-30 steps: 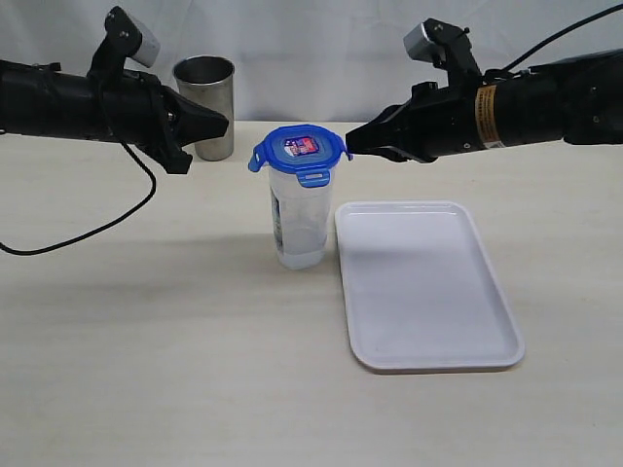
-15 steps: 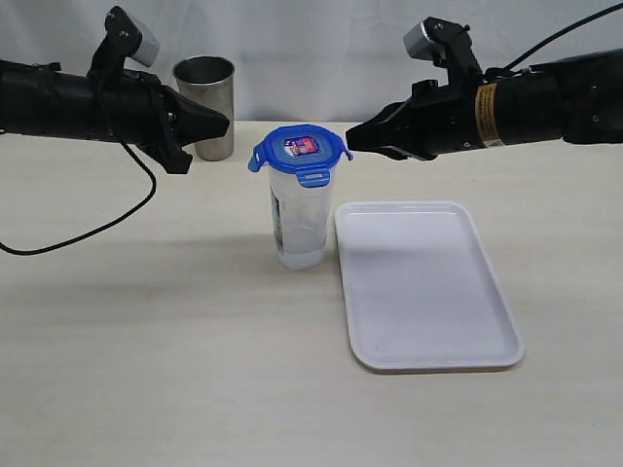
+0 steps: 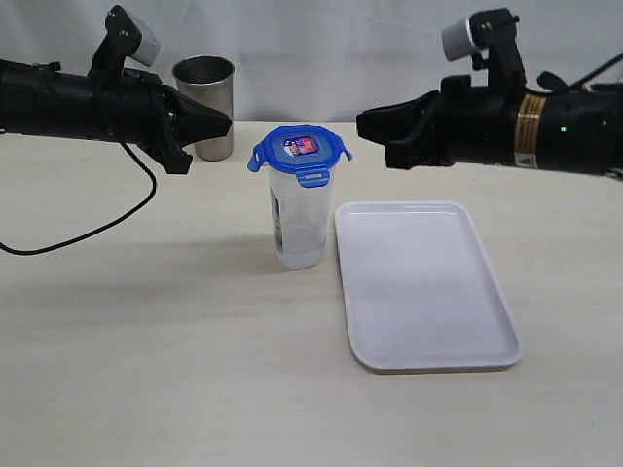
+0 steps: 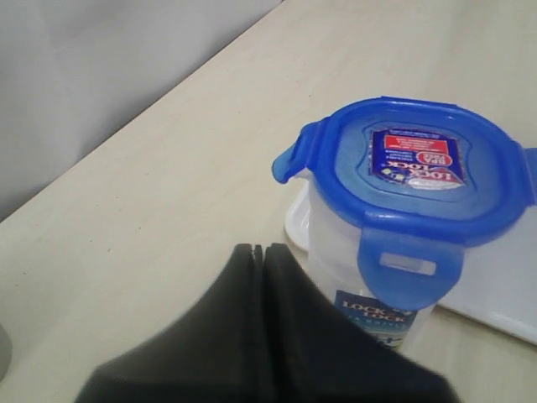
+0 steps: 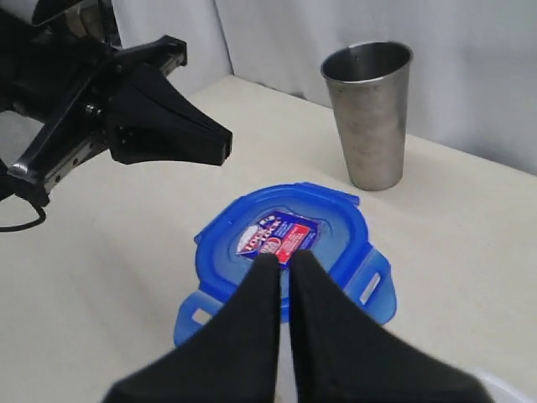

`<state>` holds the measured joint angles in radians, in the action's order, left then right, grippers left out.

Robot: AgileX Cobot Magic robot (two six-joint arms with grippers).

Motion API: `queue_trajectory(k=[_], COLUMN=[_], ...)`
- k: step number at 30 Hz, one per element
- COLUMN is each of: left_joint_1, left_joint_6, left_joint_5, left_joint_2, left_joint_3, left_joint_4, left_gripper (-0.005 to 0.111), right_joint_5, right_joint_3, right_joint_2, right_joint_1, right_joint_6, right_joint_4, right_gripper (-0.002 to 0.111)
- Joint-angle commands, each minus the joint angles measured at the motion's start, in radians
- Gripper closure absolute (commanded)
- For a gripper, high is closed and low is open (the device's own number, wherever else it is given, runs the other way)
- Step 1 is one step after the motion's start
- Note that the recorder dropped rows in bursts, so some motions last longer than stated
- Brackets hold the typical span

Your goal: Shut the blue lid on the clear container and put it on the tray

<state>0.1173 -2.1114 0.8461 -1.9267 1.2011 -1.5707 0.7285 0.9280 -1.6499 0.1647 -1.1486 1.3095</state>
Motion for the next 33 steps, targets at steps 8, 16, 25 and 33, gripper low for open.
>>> queue_trajectory(k=[8,16,25,33], left_joint_1=[-0.002,-0.002,-0.002,-0.002], left_joint_6=[-0.008,-0.008,-0.004,-0.004], left_joint_5=[0.022,0.032,0.054,0.063], left_joint_2=[0.009,0.009,0.009,0.009], left_joint_3=[-0.002,-0.002,-0.002,-0.002], left_joint_4=[-0.013,-0.017,-0.017,-0.018], left_gripper=[0.107,0.107,0.107,0.107], right_joint_5=[0.126,-0.01,-0.126,-0.07], right_joint_3=[-0.132,-0.174,-0.174,-0.174], right_joint_2=[0.021,0.028,0.023,-0.028], right_joint_1=[0.001,0.081,0.151,0.151], right_joint_6=[0.306,0.504,0.689,0.703], right_joint_4=[-0.131,-0.304,-0.538,-0.591], right_gripper=[0.104,0.104,0.104,0.104])
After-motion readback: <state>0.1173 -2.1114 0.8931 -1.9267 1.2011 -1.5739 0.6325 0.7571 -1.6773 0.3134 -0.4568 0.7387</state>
